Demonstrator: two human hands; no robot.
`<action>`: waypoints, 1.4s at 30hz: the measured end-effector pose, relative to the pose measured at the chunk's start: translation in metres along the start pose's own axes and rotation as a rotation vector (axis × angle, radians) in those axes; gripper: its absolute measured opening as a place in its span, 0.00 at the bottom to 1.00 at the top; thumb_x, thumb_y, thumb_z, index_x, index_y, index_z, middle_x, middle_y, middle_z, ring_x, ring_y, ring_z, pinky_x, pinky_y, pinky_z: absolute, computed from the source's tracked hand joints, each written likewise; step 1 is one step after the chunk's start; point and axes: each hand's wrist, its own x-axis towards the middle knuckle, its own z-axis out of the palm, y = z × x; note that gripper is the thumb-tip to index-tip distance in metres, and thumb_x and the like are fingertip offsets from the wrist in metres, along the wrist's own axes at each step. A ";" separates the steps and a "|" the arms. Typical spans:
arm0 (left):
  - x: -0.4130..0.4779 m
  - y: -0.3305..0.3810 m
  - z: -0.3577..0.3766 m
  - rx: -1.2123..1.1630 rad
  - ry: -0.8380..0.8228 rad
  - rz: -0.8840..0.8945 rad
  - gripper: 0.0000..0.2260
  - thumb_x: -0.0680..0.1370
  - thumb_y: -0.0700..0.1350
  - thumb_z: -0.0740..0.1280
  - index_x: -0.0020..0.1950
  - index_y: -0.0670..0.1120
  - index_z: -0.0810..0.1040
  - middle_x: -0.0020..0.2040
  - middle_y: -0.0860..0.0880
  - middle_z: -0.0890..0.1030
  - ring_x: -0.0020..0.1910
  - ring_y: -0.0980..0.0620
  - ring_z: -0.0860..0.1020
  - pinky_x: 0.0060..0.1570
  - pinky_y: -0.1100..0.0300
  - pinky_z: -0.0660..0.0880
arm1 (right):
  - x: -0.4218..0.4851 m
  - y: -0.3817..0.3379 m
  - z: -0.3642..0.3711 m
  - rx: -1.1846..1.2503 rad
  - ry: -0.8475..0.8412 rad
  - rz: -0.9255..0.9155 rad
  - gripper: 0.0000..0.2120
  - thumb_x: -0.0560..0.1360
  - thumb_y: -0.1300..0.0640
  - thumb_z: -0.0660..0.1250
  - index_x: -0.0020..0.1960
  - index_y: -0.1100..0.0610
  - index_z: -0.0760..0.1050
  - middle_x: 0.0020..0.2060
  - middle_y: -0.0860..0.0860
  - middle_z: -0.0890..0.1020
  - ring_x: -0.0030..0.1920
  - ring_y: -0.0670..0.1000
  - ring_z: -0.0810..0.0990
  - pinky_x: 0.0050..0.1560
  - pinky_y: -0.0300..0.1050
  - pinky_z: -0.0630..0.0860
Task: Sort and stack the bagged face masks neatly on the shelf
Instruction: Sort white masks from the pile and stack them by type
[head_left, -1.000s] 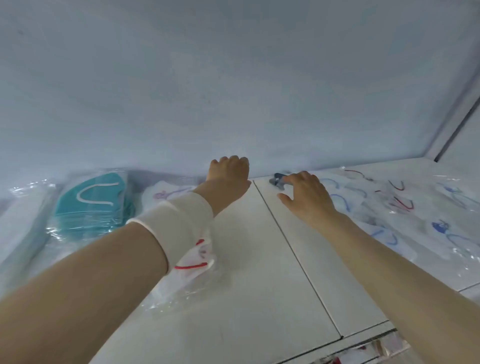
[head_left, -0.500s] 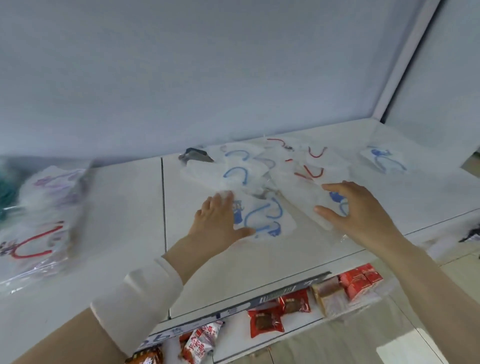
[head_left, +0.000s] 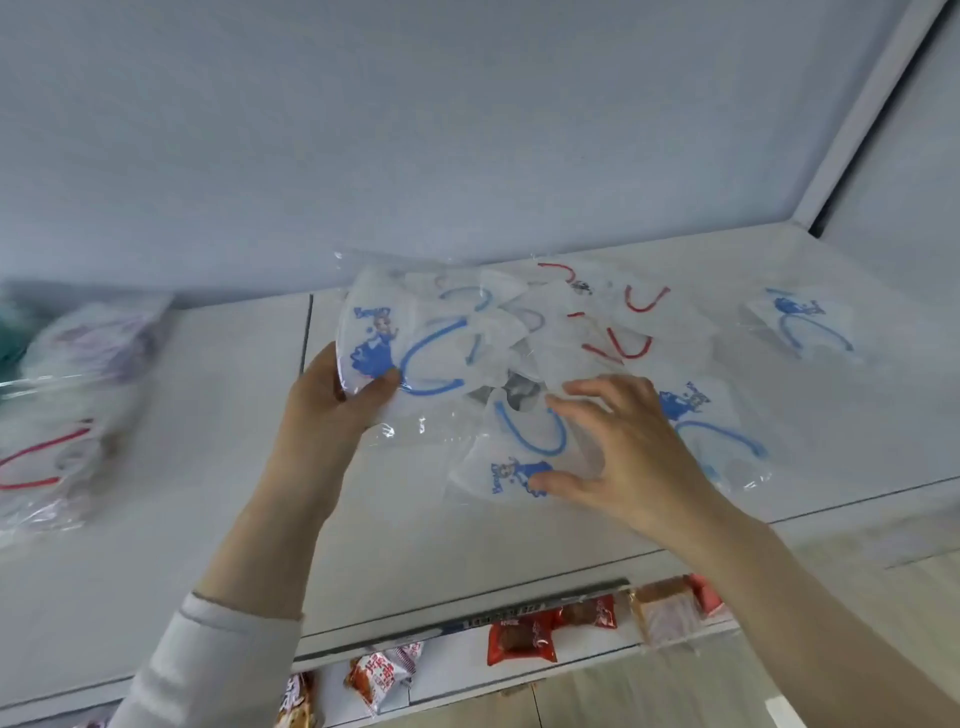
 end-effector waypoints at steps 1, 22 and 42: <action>-0.004 0.002 -0.002 -0.078 0.014 -0.021 0.11 0.73 0.38 0.69 0.52 0.51 0.78 0.46 0.54 0.84 0.44 0.56 0.82 0.41 0.64 0.78 | -0.001 -0.004 0.005 -0.075 -0.093 -0.072 0.38 0.67 0.32 0.63 0.72 0.49 0.63 0.70 0.46 0.63 0.71 0.51 0.54 0.70 0.44 0.54; -0.137 0.011 0.131 -0.193 0.303 0.063 0.13 0.79 0.45 0.57 0.64 0.52 0.69 0.57 0.52 0.80 0.55 0.52 0.80 0.51 0.55 0.79 | -0.029 -0.001 -0.029 0.833 -0.121 -0.349 0.21 0.76 0.46 0.55 0.60 0.55 0.77 0.60 0.34 0.69 0.61 0.31 0.67 0.55 0.20 0.65; -0.085 -0.005 0.135 -0.207 0.473 -0.182 0.06 0.79 0.42 0.63 0.49 0.54 0.75 0.45 0.53 0.82 0.46 0.51 0.80 0.48 0.51 0.78 | -0.059 0.159 -0.058 0.478 0.478 0.108 0.07 0.77 0.60 0.65 0.53 0.57 0.79 0.47 0.45 0.80 0.51 0.50 0.81 0.47 0.21 0.68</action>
